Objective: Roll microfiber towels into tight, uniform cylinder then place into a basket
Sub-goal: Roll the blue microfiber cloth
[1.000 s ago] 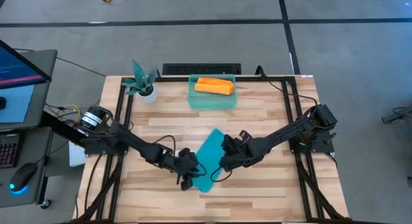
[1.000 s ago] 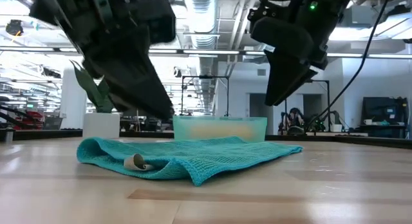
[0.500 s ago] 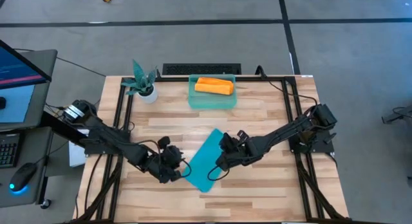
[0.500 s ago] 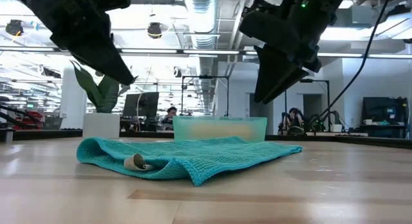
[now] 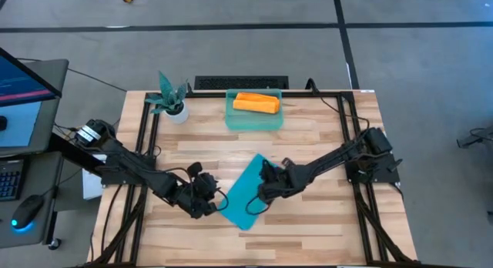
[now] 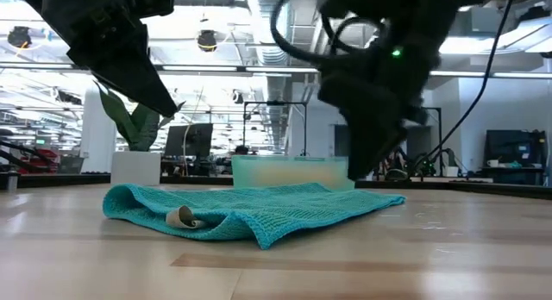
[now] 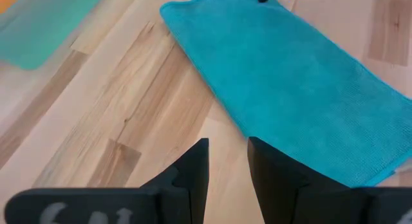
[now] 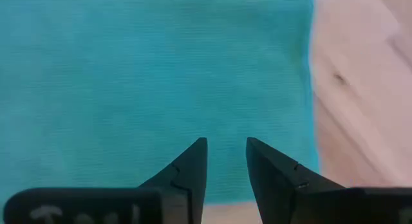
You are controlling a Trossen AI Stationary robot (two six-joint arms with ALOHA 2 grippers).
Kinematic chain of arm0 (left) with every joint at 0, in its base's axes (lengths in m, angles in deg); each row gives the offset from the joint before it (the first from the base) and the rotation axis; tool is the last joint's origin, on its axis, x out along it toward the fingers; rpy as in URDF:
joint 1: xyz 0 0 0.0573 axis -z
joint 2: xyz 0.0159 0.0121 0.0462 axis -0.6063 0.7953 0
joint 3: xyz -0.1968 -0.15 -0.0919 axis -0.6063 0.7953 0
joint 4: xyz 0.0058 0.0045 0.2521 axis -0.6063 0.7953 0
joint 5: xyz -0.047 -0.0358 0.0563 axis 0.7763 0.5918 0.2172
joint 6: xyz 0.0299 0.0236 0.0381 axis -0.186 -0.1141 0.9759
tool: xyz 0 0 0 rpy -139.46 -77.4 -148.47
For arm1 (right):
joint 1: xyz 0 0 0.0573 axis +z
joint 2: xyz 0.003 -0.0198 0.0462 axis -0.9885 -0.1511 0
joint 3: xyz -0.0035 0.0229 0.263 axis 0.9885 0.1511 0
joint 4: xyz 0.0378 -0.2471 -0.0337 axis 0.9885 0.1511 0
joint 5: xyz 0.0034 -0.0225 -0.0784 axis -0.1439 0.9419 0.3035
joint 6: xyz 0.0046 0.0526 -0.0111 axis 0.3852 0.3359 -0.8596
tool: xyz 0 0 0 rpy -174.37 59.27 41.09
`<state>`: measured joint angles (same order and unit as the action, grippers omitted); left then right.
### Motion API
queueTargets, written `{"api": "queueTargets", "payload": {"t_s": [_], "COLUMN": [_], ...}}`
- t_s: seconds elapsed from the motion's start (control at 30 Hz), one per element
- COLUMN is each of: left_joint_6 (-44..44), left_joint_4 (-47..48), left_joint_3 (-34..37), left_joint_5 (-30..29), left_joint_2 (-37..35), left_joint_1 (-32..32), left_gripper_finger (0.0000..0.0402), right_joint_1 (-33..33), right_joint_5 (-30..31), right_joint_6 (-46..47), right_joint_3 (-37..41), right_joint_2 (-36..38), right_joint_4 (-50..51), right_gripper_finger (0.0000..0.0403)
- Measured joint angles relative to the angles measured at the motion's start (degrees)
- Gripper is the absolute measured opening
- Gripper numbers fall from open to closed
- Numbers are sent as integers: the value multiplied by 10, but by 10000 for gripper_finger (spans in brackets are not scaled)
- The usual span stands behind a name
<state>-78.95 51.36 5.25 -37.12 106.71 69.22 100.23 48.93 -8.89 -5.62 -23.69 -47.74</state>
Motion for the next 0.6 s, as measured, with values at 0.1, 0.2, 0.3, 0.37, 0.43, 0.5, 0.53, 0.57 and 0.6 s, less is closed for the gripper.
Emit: {"api": "queueTargets", "payload": {"t_s": [0.1, 0.2, 0.3, 0.37, 0.43, 0.5, 0.53, 0.57, 0.6], "left_joint_6": [0, -3, -6, -7, -7, -7, -7, -7, -7], "left_joint_4": [1, 7, 9, 9, 8, 5, 3, 3, 2], "left_joint_3": [5, 5, 5, 5, 5, 5, 5, 5, 5], "left_joint_5": [0, 0, 1, 0, 1, 1, 0, 0, 1], "left_joint_2": [0, 0, 0, 0, 0, 0, 0, 0, 0], "left_joint_1": [0, -1, -2, -2, -2, -2, -4, -4, -5], "left_gripper_finger": [100, 100, 100, 100, 100, 100, 100, 100, 100], "right_joint_1": [-10, -18, -25, -29, -36, -44, -51, -58, -66], "right_joint_5": [-25, -67, -68, -68, -65, -54, -49, -37, -19], "right_joint_6": [3, 13, 27, 36, 49, 52, 52, 52, 48], "right_joint_3": [-12, -10, -7, -6, -5, -2, -2, -3, -5], "right_joint_2": [-13, -16, -25, -25, -30, -36, -38, -46, -54], "right_joint_4": [-18, -25, -18, -16, -17, -13, -10, -24, -37], "right_gripper_finger": [123, 115, 108, 105, 102, 100, 100, 99, 99]}}
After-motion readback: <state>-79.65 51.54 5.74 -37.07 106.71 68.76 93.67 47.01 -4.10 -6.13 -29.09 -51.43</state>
